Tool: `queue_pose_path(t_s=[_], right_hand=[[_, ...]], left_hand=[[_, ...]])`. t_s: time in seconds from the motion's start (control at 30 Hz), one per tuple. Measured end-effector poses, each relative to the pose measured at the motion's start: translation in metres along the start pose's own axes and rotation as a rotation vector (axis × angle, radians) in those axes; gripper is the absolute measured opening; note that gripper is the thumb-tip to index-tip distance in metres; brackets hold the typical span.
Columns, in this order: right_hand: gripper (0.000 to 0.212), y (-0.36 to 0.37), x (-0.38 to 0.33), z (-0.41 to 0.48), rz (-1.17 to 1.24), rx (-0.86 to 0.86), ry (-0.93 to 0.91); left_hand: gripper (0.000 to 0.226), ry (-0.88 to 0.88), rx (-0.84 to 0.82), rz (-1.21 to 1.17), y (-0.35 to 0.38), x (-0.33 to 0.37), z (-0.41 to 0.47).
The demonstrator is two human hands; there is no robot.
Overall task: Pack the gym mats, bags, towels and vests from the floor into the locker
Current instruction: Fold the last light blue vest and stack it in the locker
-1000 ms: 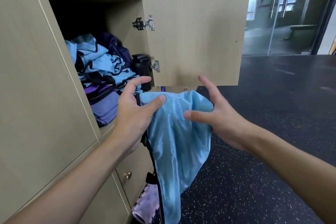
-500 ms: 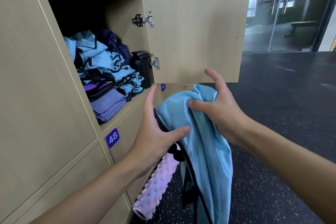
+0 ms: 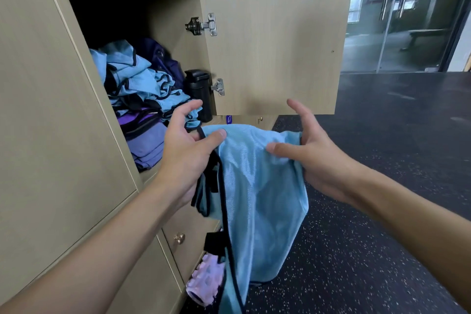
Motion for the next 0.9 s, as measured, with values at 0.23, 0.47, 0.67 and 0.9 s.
queue_pose_path(t_s=[0.23, 0.47, 0.67, 0.9], right_hand=[[0.095, 0.017, 0.003, -0.001, -0.096, 0.051, -0.089], [0.094, 0.011, 0.006, 0.004, -0.134, 0.172, -0.142], [0.108, 0.006, 0.001, -0.001, -0.168, 0.055, -0.042], [0.083, 0.006, -0.001, -0.004, -0.125, 0.101, -0.020]], left_hand=[[0.079, -0.060, -0.060, 0.058, 0.005, -0.007, -0.005], [0.114, -0.023, -0.207, 0.166, 0.020, -0.034, -0.036], [0.098, 0.043, -0.021, -0.006, 0.025, -0.025, -0.022], [0.072, -0.097, 0.142, -0.083, 0.013, -0.014, -0.008]])
Point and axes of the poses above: each hand's wrist, its own z-axis towards the middle knuckle, its own y-axis out of the palm, x = y × z, the point moved 1 cm from there along z, towards the middle knuckle, and after that the axes turned 8 degrees about -y, right-handed, at the moved point
